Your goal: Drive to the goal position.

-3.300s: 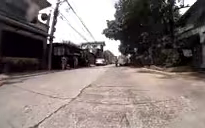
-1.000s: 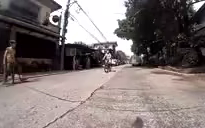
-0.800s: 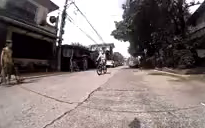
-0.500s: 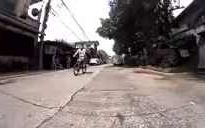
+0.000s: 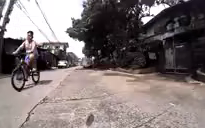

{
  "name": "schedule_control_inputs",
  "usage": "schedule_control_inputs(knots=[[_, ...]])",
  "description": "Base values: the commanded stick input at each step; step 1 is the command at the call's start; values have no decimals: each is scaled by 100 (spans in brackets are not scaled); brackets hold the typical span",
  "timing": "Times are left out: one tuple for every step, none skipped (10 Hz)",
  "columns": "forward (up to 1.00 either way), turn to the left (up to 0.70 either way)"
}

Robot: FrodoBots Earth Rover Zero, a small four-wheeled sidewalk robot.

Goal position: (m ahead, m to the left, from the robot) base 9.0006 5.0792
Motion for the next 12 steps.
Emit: schedule_control_inputs(knots=[[70, 0], [70, 0], [70, 0], [70, 0], [70, 2], [70, 25], [70, 24], [70, 0], [70, 0], [70, 0], [70, 0], [70, 0]])
